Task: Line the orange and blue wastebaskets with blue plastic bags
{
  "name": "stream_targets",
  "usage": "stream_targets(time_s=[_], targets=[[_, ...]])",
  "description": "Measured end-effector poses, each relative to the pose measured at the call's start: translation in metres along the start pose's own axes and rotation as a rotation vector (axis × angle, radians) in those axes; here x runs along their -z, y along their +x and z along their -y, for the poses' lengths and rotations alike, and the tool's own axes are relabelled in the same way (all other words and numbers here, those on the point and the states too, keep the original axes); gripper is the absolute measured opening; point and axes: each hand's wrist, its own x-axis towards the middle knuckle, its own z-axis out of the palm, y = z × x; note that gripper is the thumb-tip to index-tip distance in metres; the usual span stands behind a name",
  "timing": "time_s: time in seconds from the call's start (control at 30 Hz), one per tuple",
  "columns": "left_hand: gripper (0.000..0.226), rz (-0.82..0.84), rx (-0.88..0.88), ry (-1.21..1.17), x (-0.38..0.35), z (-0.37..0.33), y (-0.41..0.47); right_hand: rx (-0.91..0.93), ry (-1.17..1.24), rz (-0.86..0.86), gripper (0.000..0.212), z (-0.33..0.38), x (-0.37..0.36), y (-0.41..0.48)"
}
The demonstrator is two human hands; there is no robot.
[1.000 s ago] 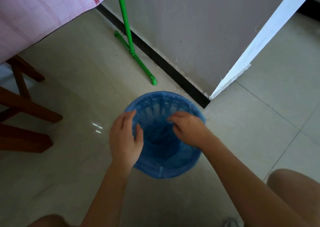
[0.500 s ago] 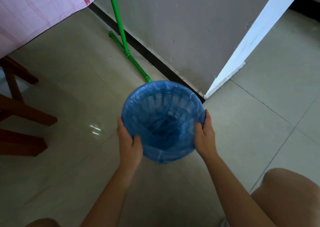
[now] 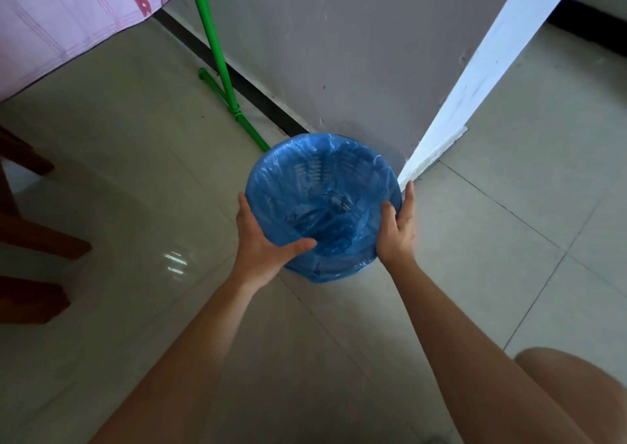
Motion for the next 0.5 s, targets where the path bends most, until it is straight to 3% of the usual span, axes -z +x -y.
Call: stream_targets(time_s=[0.1,0.27,0.43,0.5], targets=[[0.152,-0.020,-0.041,0.051,-0.001,0.001,-0.001,-0.020,0.057,-0.021,0.053,-0.004,0.001,0.003],[0.109,-0.059,-0.164,-0.072,-0.006,0.003,-0.008,-0.047,0.019,0.062,0.057,-0.009,0.005,0.006],[0.084,-0.060,-0.193,-0.040,0.001,-0.005,-0.008,0.038,-0.483,0.332,0.081,0.003,0.037,0.019],[0.096,-0.151,-0.079,0.054,0.006,0.012,-0.019,0.088,-0.623,0.363,0.085,0.015,0.057,0.025]])
